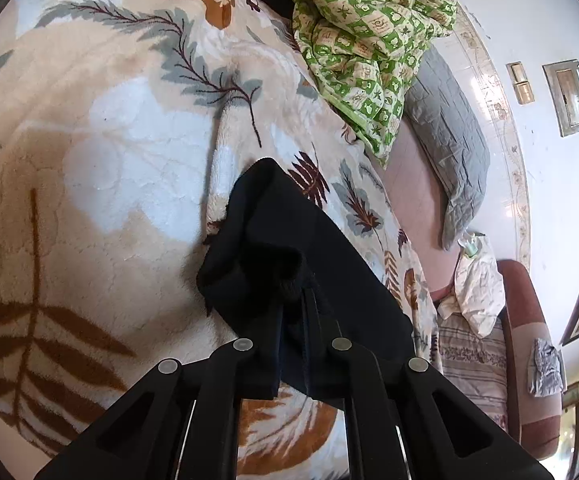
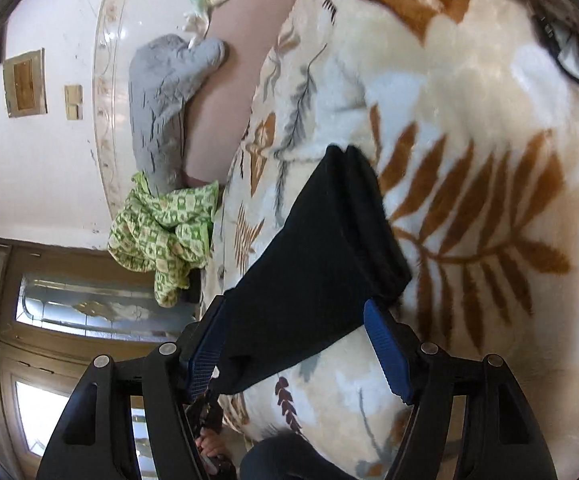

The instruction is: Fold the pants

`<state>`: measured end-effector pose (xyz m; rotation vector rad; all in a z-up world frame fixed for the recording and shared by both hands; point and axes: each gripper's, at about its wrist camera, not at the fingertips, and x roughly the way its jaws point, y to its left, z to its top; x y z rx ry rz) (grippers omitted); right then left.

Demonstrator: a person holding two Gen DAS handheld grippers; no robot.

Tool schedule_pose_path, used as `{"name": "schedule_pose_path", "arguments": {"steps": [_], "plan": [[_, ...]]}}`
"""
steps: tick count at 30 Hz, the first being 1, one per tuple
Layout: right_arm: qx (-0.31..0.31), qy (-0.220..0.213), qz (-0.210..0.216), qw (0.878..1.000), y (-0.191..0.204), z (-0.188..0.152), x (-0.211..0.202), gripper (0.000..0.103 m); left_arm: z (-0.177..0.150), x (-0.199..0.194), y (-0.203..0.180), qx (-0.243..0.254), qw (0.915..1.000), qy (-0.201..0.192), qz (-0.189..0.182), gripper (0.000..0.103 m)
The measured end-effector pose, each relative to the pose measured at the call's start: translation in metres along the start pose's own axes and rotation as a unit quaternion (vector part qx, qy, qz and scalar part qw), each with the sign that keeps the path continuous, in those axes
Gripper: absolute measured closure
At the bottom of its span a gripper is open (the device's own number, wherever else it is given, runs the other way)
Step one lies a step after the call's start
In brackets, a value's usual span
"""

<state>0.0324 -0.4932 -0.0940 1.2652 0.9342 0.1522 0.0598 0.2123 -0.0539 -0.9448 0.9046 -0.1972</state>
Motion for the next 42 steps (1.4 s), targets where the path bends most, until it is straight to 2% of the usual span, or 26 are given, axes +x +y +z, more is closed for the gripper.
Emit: {"name": "schedule_pose_path", "arguments": {"steps": [5, 9, 13, 20, 25, 27, 28, 29, 30, 31, 32, 34, 35, 36, 37, 40, 42], "plan": [[0.012, 0.006, -0.007, 1.000, -0.004, -0.004, 0.004, 0.032, 0.000, 0.005, 0.005, -0.017, 0.9999, 0.003, -0.003, 0.090], [-0.004, 0.023, -0.005, 1.000, 0.003, -0.010, 0.004, 0.032, -0.001, 0.008, 0.007, -0.018, 0.9998, 0.003, -0.004, 0.089], [0.017, 0.024, -0.020, 0.999, -0.006, -0.009, 0.006, 0.032, 0.000, 0.008, 0.007, -0.018, 0.9998, 0.003, -0.004, 0.089], [0.025, -0.001, 0.002, 1.000, -0.007, -0.003, 0.001, 0.032, 0.001, 0.010, 0.007, -0.017, 0.9998, 0.002, -0.002, 0.089], [0.003, -0.023, 0.014, 1.000, 0.003, 0.000, 0.000, 0.032, 0.001, 0.011, 0.007, -0.017, 0.9998, 0.003, -0.002, 0.089], [-0.015, -0.020, -0.013, 1.000, 0.007, 0.000, 0.006, 0.033, 0.001, 0.011, 0.007, -0.015, 0.9999, 0.003, -0.002, 0.089], [-0.022, -0.014, -0.039, 0.999, 0.007, -0.001, 0.010, 0.035, 0.001, 0.013, 0.006, -0.013, 0.9999, 0.003, -0.001, 0.089], [-0.034, -0.003, -0.076, 0.997, 0.007, -0.001, 0.017, 0.055, 0.001, 0.014, 0.006, -0.008, 1.0000, 0.003, 0.002, 0.090], [-0.047, 0.001, -0.101, 0.994, 0.009, -0.001, 0.021, 0.092, 0.001, 0.014, 0.004, -0.002, 1.0000, 0.002, 0.006, 0.096], [-0.068, 0.001, -0.133, 0.989, 0.013, -0.001, 0.024, 0.098, 0.001, 0.014, 0.001, 0.014, 0.9997, -0.001, 0.018, 0.098], [-0.095, -0.003, -0.162, 0.982, 0.019, -0.001, 0.027, 0.100, 0.000, 0.012, -0.003, 0.028, 0.9992, -0.004, 0.027, 0.100], [-0.135, -0.028, -0.183, 0.974, 0.032, -0.002, 0.024, 0.100, 0.002, 0.003, -0.014, 0.055, 0.9976, -0.023, 0.034, 0.100], [-0.164, -0.055, -0.194, 0.966, 0.042, -0.001, 0.018, 0.100, 0.005, -0.002, -0.015, 0.056, 0.9974, -0.033, 0.030, 0.100], [-0.175, -0.070, -0.195, 0.963, 0.046, -0.001, 0.014, 0.100, 0.007, -0.005, -0.015, 0.056, 0.9974, -0.036, 0.026, 0.100], [-0.178, -0.073, -0.197, 0.961, 0.047, 0.000, 0.013, 0.100, 0.009, -0.004, -0.012, 0.055, 0.9975, -0.033, 0.029, 0.100], [-0.166, -0.027, -0.246, 0.955, 0.031, 0.002, 0.031, 0.100, 0.001, 0.017, -0.005, 0.070, 0.9956, 0.000, 0.062, 0.100], [-0.177, -0.034, -0.246, 0.952, 0.036, 0.003, 0.031, 0.100, -0.001, 0.017, -0.008, 0.078, 0.9950, -0.006, 0.061, 0.100]]}}
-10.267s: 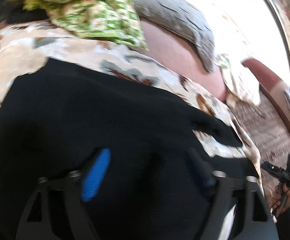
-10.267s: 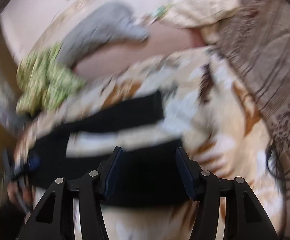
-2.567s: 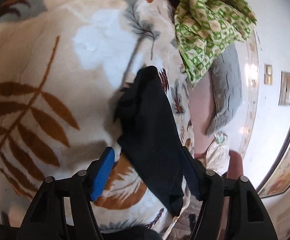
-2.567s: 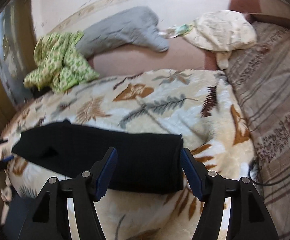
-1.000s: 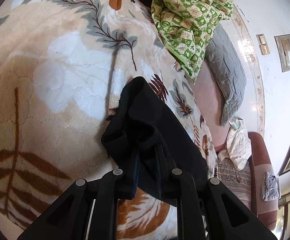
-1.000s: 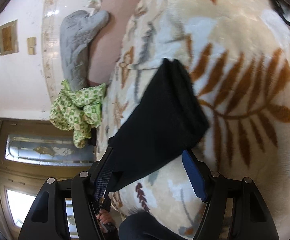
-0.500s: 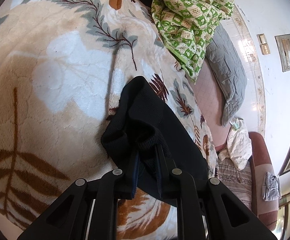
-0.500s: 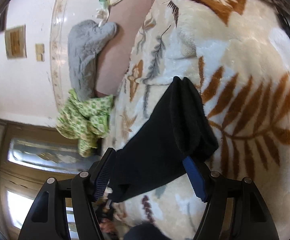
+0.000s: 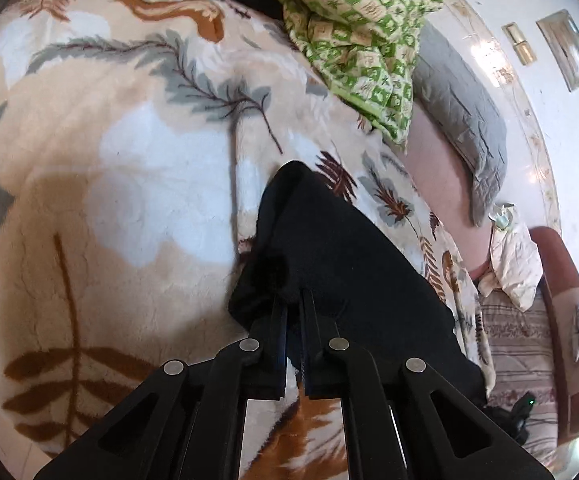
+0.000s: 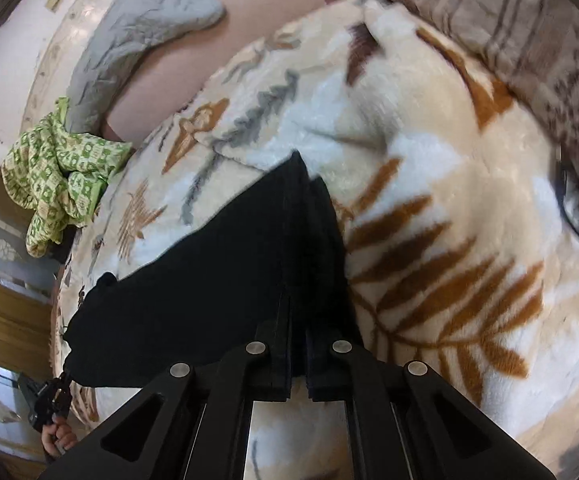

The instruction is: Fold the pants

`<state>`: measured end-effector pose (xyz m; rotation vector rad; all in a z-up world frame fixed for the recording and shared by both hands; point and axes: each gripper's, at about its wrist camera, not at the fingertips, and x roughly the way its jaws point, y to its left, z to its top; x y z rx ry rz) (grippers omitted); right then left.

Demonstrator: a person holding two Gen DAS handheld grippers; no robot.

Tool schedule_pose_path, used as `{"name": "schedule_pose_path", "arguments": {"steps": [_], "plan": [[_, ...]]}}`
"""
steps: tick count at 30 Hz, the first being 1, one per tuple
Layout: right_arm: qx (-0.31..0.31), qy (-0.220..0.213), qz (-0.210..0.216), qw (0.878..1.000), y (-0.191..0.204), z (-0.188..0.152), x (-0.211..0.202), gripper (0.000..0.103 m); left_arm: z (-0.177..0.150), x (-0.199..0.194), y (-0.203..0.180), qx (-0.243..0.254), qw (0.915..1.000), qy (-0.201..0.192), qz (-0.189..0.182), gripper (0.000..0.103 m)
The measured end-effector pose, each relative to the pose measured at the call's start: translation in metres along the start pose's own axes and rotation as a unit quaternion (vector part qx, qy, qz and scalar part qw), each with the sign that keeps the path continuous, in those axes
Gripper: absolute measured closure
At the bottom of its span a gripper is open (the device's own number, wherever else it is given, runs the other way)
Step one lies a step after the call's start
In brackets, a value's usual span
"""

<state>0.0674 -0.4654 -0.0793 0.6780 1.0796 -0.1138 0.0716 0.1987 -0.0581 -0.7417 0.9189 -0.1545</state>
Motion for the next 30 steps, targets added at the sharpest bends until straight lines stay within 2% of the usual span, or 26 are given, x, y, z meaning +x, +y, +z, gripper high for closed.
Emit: {"name": "schedule_pose_path", "arguments": {"steps": [3, 5, 8, 9, 13, 15, 17, 19, 20, 21, 22, 23, 24, 25, 27, 28, 30], "plan": [[0.022, -0.008, 0.022, 0.999, -0.006, -0.003, -0.008, 0.100, 0.004, -0.011, -0.003, -0.022, 0.9995, -0.014, -0.017, 0.100], [0.020, -0.024, 0.037, 0.999, -0.006, -0.005, -0.018, 0.100, 0.004, -0.019, -0.003, -0.019, 0.9993, -0.026, -0.021, 0.100], [0.022, -0.001, 0.021, 1.000, -0.011, -0.008, -0.012, 0.100, -0.008, -0.007, 0.007, -0.012, 0.9999, -0.006, 0.003, 0.100], [0.022, 0.013, 0.016, 1.000, -0.011, -0.008, -0.007, 0.100, -0.011, -0.006, 0.012, -0.021, 0.9998, -0.006, -0.002, 0.100], [0.022, 0.009, 0.018, 1.000, -0.008, -0.008, -0.009, 0.100, -0.013, -0.018, 0.009, -0.019, 0.9996, -0.019, -0.004, 0.099], [0.024, 0.021, 0.016, 0.999, -0.011, -0.008, -0.004, 0.101, -0.014, -0.010, 0.015, -0.023, 0.9997, -0.005, 0.000, 0.094], [0.038, 0.019, 0.021, 0.999, -0.016, -0.007, -0.005, 0.100, -0.011, -0.013, 0.021, -0.042, 0.9990, 0.000, -0.015, 0.092], [0.044, 0.007, 0.015, 0.999, -0.017, -0.006, -0.011, 0.097, -0.006, -0.025, 0.017, -0.030, 0.9993, -0.019, 0.008, 0.086], [0.036, -0.017, -0.001, 0.999, -0.013, -0.005, -0.020, 0.093, -0.005, -0.037, 0.013, -0.018, 0.9975, -0.050, 0.046, 0.078], [0.024, -0.042, -0.023, 0.999, -0.008, -0.004, -0.028, 0.085, -0.005, -0.045, 0.009, -0.011, 0.9951, -0.072, 0.067, 0.070], [0.002, -0.077, -0.062, 0.995, 0.000, -0.003, -0.039, 0.081, -0.008, -0.060, -0.001, 0.010, 0.9886, -0.118, 0.094, 0.068], [-0.032, -0.125, -0.111, 0.985, 0.015, -0.003, -0.052, 0.078, -0.010, -0.065, -0.010, 0.030, 0.9846, -0.139, 0.101, 0.066], [-0.063, -0.158, -0.128, 0.977, 0.029, -0.004, -0.059, 0.077, -0.016, -0.067, -0.029, 0.076, 0.9778, -0.163, 0.107, 0.064], [-0.099, -0.187, -0.127, 0.969, 0.045, -0.006, -0.064, 0.075, -0.020, -0.063, -0.043, 0.107, 0.9745, -0.167, 0.104, 0.062], [-0.191, -0.217, -0.086, 0.953, 0.091, -0.018, -0.059, 0.066, -0.032, -0.039, -0.075, 0.183, 0.9675, -0.147, 0.093, 0.059], [-0.231, -0.215, -0.057, 0.947, 0.114, -0.024, -0.051, 0.066, -0.038, -0.026, -0.085, 0.210, 0.9633, -0.140, 0.093, 0.059], [-0.307, -0.178, 0.014, 0.935, 0.165, -0.038, -0.026, 0.066, -0.050, 0.003, -0.098, 0.261, 0.9497, -0.130, 0.114, 0.061]]}}
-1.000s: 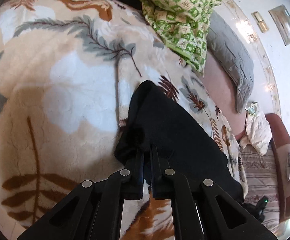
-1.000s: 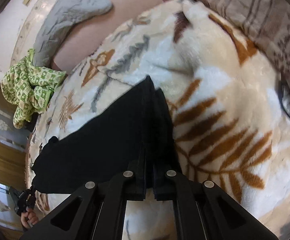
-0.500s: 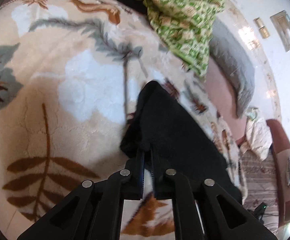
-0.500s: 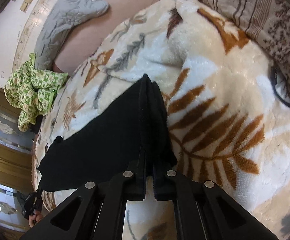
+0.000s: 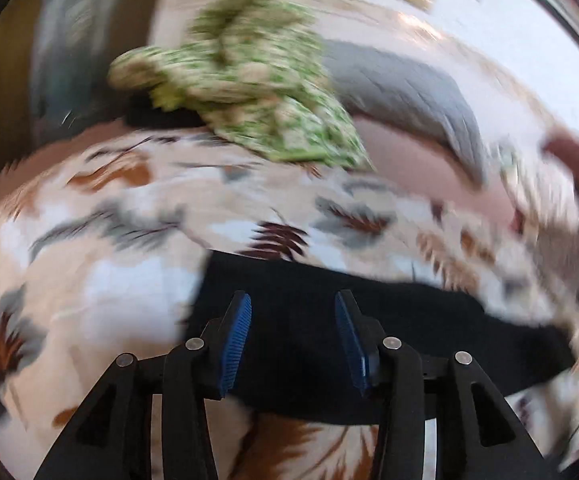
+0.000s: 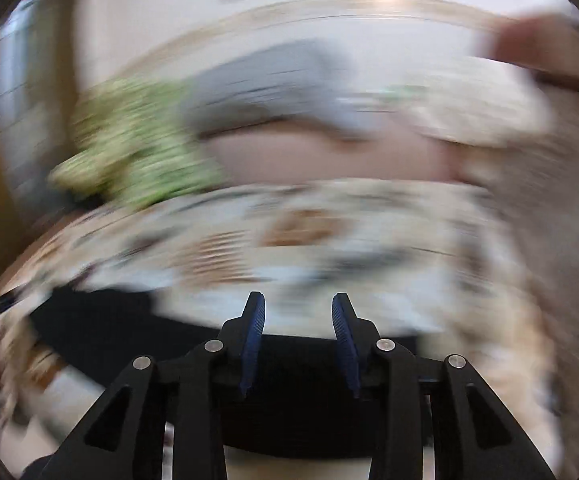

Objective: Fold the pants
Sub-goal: 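Lower the folded pants onto the blanket and open both tools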

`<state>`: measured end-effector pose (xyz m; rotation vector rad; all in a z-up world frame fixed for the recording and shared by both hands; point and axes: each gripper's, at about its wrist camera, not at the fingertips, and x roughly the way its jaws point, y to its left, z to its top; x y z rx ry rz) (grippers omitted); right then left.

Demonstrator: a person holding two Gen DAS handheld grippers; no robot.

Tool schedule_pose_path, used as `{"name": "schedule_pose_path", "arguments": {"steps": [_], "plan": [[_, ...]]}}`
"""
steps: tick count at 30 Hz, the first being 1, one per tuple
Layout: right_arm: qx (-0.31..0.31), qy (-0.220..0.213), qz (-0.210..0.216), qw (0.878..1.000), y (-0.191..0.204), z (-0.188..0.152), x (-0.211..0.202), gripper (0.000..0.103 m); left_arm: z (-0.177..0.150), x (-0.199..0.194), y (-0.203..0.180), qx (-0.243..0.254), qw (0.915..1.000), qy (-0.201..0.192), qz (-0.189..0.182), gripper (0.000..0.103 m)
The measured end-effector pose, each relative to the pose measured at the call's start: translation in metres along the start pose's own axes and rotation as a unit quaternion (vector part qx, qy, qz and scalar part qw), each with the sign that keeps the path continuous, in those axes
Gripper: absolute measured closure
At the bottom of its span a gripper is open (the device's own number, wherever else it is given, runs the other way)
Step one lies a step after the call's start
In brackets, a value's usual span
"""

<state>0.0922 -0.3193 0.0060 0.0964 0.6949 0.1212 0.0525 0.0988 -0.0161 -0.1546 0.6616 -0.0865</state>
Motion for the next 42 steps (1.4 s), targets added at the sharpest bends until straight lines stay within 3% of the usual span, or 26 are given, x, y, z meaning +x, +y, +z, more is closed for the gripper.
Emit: {"name": "schedule_pose_path", "arguments": {"steps": [2, 6, 7, 9, 12, 14, 17, 18, 19, 21, 23, 24, 25, 26, 27, 28, 32, 34, 36, 37, 38, 40, 42], "plan": [[-0.030, 0.017, 0.078, 0.996, 0.047, 0.009, 0.029, 0.066, -0.018, 0.031, -0.003, 0.007, 0.9978, 0.054, 0.038, 0.069], [-0.070, 0.070, 0.154, 0.983, 0.119, 0.012, 0.089, 0.071, -0.036, 0.027, -0.005, 0.038, 0.9977, 0.020, 0.053, 0.069], [-0.084, 0.108, 0.142, 0.980, 0.132, 0.008, 0.118, 0.072, -0.036, 0.027, -0.004, 0.035, 0.9979, 0.021, 0.051, 0.069], [-0.083, 0.207, 0.072, 0.972, 0.133, -0.010, 0.170, 0.073, -0.037, 0.028, -0.005, 0.029, 0.9982, 0.026, 0.046, 0.069], [-0.044, 0.203, 0.084, 0.975, 0.126, -0.008, 0.179, 0.073, -0.041, 0.026, -0.004, 0.024, 0.9986, 0.019, 0.044, 0.069], [-0.032, 0.193, 0.104, 0.975, 0.117, 0.002, 0.164, 0.073, -0.044, 0.025, -0.003, 0.024, 0.9987, 0.012, 0.043, 0.069], [-0.036, 0.134, 0.105, 0.985, 0.096, 0.011, 0.117, 0.064, -0.047, 0.026, 0.002, 0.017, 0.9992, 0.010, 0.034, 0.069], [-0.047, 0.116, 0.101, 0.987, 0.086, 0.010, 0.095, 0.056, -0.048, 0.025, 0.003, 0.016, 0.9993, 0.010, 0.034, 0.069], [-0.058, 0.103, 0.086, 0.989, 0.074, 0.008, 0.078, 0.053, -0.048, 0.025, 0.003, 0.017, 0.9992, 0.009, 0.034, 0.069], [-0.078, 0.084, 0.017, 0.993, 0.037, -0.001, 0.048, 0.049, -0.049, 0.025, 0.003, 0.018, 0.9992, 0.005, 0.036, 0.069], [-0.065, 0.107, -0.061, 0.990, -0.012, -0.021, 0.042, 0.043, -0.050, 0.025, 0.004, 0.013, 0.9993, 0.005, 0.036, 0.069], [-0.039, 0.134, -0.090, 0.986, -0.037, -0.033, 0.048, 0.038, -0.049, 0.025, 0.005, 0.009, 0.9993, 0.005, 0.036, 0.069], [0.014, 0.187, -0.108, 0.976, -0.069, -0.053, 0.061, 0.035, -0.049, 0.025, 0.005, 0.006, 0.9994, 0.006, 0.034, 0.069], [0.069, 0.175, -0.062, 0.980, -0.094, -0.066, 0.062, 0.033, -0.048, 0.026, 0.004, 0.006, 0.9993, 0.006, 0.035, 0.069], [0.074, 0.152, -0.032, 0.985, -0.100, -0.059, 0.053, 0.034, -0.048, 0.026, 0.004, 0.006, 0.9993, 0.006, 0.036, 0.069], [0.074, 0.157, -0.023, 0.985, -0.102, -0.049, 0.048, 0.037, -0.048, 0.026, 0.004, 0.007, 0.9993, 0.005, 0.036, 0.069], [0.152, 0.109, 0.020, 0.982, -0.114, -0.042, 0.005, 0.036, -0.046, 0.026, 0.008, 0.003, 0.9997, 0.007, 0.025, 0.069], [0.147, 0.100, 0.037, 0.983, -0.110, -0.043, -0.015, 0.033, -0.047, 0.026, 0.008, 0.005, 0.9997, 0.006, 0.022, 0.069], [0.145, 0.154, 0.030, 0.977, -0.108, -0.060, -0.006, 0.024, -0.046, 0.026, 0.008, 0.005, 0.9997, 0.006, 0.025, 0.069], [0.150, 0.199, 0.031, 0.968, -0.110, -0.071, 0.005, 0.023, -0.046, 0.026, 0.008, 0.005, 0.9996, 0.006, 0.026, 0.069], [0.147, 0.210, 0.032, 0.966, -0.110, -0.076, 0.006, 0.025, -0.046, 0.026, 0.008, 0.003, 0.9996, 0.007, 0.026, 0.069], [0.135, 0.172, 0.037, 0.975, -0.108, -0.066, -0.012, 0.025, -0.045, 0.026, 0.009, 0.002, 0.9997, 0.008, 0.023, 0.069], [0.172, 0.116, 0.046, 0.977, -0.116, -0.061, -0.037, 0.024, -0.045, 0.026, 0.010, 0.001, 0.9998, 0.008, 0.019, 0.069]]}}
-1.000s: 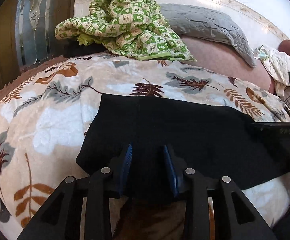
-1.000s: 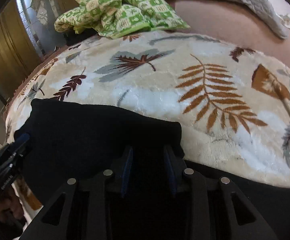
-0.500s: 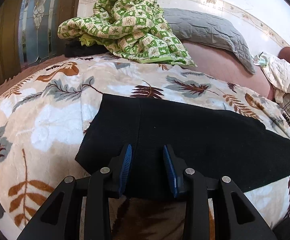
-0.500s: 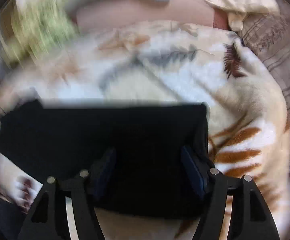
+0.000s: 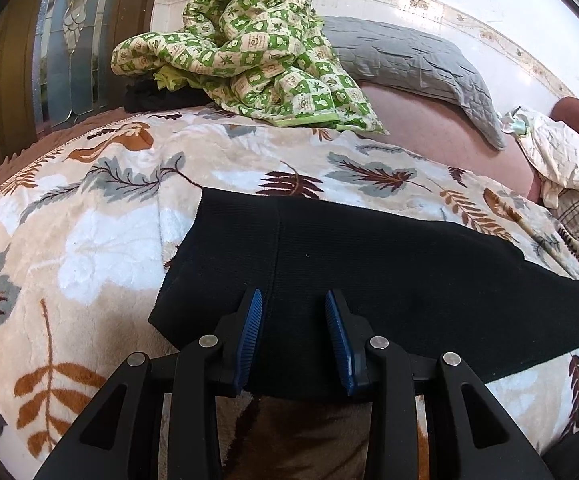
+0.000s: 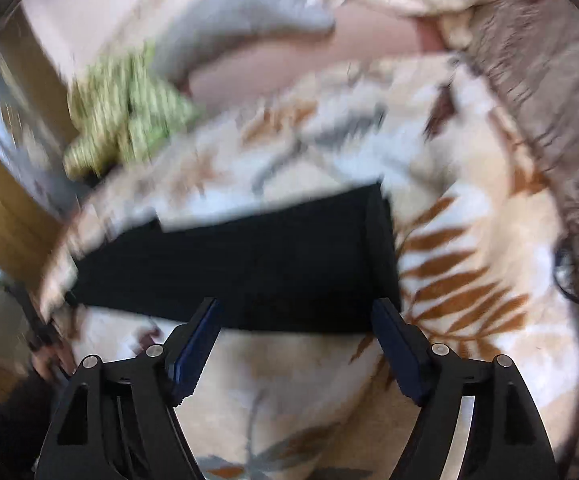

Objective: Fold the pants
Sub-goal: 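Lower the folded pants onto the blanket and open both tools, then close the right tool on one end of the black pants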

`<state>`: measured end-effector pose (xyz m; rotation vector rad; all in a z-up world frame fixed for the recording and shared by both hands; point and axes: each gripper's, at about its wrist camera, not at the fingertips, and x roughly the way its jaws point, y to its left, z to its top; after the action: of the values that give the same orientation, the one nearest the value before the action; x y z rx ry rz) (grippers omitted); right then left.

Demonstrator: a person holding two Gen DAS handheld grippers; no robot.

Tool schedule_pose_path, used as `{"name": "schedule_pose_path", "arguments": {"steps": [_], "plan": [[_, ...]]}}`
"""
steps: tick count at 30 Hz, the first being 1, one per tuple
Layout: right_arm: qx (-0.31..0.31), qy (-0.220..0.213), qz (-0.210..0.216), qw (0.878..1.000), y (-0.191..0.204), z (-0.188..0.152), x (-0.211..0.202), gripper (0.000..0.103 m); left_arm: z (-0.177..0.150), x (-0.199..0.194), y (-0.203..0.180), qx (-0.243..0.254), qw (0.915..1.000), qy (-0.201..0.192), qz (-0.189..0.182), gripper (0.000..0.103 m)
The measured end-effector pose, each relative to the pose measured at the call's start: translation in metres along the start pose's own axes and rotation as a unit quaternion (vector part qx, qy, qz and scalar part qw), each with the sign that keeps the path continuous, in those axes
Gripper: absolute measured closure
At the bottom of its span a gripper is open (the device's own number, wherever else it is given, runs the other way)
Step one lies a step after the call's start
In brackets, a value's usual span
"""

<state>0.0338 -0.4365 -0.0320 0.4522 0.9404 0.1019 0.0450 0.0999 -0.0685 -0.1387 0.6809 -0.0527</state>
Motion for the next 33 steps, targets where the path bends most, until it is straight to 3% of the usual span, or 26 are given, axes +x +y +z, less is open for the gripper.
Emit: {"name": "schedule_pose_path", "arguments": {"steps": [4, 5, 6, 9, 13, 16, 19, 21, 23, 27, 29, 33], "plan": [[0.102, -0.048, 0.063, 0.992, -0.023, 0.000, -0.022, 0.019, 0.010, -0.005, -0.005, -0.004, 0.9997, 0.021, 0.013, 0.068], [0.123, -0.050, 0.070, 0.989, -0.027, 0.000, -0.022, 0.019, 0.014, -0.008, -0.011, 0.000, 0.9995, 0.025, 0.020, 0.061], [0.139, -0.049, 0.066, 0.987, -0.032, 0.002, -0.021, 0.019, 0.018, -0.012, -0.018, 0.005, 0.9994, 0.026, 0.023, 0.051], [0.141, -0.049, 0.015, 0.989, -0.031, 0.005, -0.018, 0.019, 0.024, -0.024, -0.048, 0.033, 0.9990, 0.030, -0.006, 0.043], [0.096, -0.053, 0.011, 0.994, -0.009, 0.004, -0.018, 0.019, 0.018, -0.032, -0.083, 0.063, 0.9963, 0.047, -0.035, 0.028], [0.072, -0.018, 0.003, 0.997, 0.005, -0.007, -0.006, 0.017, 0.012, -0.023, -0.094, 0.073, 0.9943, 0.076, -0.013, 0.026], [0.082, 0.045, 0.005, 0.996, 0.005, -0.013, 0.021, 0.017, 0.011, -0.015, -0.101, 0.081, 0.9926, 0.090, 0.012, 0.023], [0.133, 0.066, 0.002, 0.989, -0.012, -0.019, 0.030, 0.017, 0.013, -0.011, -0.105, 0.075, 0.9920, 0.101, 0.010, 0.020], [0.206, 0.051, 0.042, 0.976, -0.032, -0.023, 0.026, 0.017, 0.015, -0.011, -0.108, 0.064, 0.9928, 0.100, 0.009, 0.019], [0.340, 0.012, 0.110, 0.934, -0.072, -0.030, 0.023, 0.017, 0.011, -0.009, -0.106, 0.045, 0.9950, 0.089, 0.004, 0.016], [0.370, -0.006, 0.122, 0.921, -0.081, -0.027, 0.025, 0.017, 0.008, -0.008, -0.107, 0.045, 0.9954, 0.084, 0.008, 0.015], [0.361, -0.030, 0.127, 0.923, -0.081, -0.015, 0.029, 0.016, 0.003, -0.008, -0.107, 0.045, 0.9956, 0.082, 0.007, 0.013]]}}
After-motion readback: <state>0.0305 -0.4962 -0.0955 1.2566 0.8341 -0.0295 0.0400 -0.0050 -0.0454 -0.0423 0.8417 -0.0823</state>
